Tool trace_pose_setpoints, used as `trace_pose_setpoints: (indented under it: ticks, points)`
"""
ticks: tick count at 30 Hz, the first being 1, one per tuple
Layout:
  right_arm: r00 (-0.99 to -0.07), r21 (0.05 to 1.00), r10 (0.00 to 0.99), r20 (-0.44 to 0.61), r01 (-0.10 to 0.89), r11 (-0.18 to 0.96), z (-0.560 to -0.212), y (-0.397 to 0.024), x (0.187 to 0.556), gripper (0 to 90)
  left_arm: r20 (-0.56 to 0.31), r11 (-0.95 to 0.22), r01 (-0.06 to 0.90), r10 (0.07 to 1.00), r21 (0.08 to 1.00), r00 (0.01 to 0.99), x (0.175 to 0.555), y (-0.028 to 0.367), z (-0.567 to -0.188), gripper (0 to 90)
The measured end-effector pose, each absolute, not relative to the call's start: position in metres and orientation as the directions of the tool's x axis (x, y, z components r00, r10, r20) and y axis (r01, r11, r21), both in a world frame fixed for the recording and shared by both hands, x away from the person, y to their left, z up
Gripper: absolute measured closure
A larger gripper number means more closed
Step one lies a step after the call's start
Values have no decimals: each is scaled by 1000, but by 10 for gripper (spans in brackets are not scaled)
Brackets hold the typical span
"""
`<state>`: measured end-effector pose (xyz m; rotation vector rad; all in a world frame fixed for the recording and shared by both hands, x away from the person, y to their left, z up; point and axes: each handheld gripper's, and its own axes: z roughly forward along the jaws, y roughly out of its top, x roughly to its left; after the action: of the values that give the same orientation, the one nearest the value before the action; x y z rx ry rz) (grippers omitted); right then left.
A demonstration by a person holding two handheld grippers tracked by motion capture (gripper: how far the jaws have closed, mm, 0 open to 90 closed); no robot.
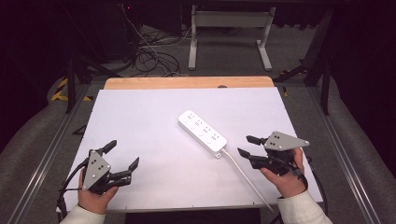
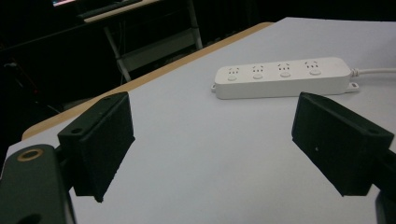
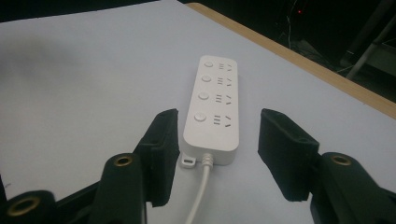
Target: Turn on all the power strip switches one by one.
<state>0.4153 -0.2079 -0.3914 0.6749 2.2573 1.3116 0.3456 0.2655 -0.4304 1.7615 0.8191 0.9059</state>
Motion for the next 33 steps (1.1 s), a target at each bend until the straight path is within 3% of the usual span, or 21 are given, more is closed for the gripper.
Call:
trace_pose_setpoints:
  ticks: [6,26,33]
  points:
    - [-794,878,598,-110,204,432,-382,-201,428,547,215,-316,127,841,940,496,346,267,-430,133]
    - [-814,851,571,-111,219,478,-373,-168,454,629,226,-324,124,841,938,491,345,268,-430,138]
    - [-814,838,576,-72,264,477,-374,-160,461,900,224,-324,126,840,938,494,345,267,-430,139]
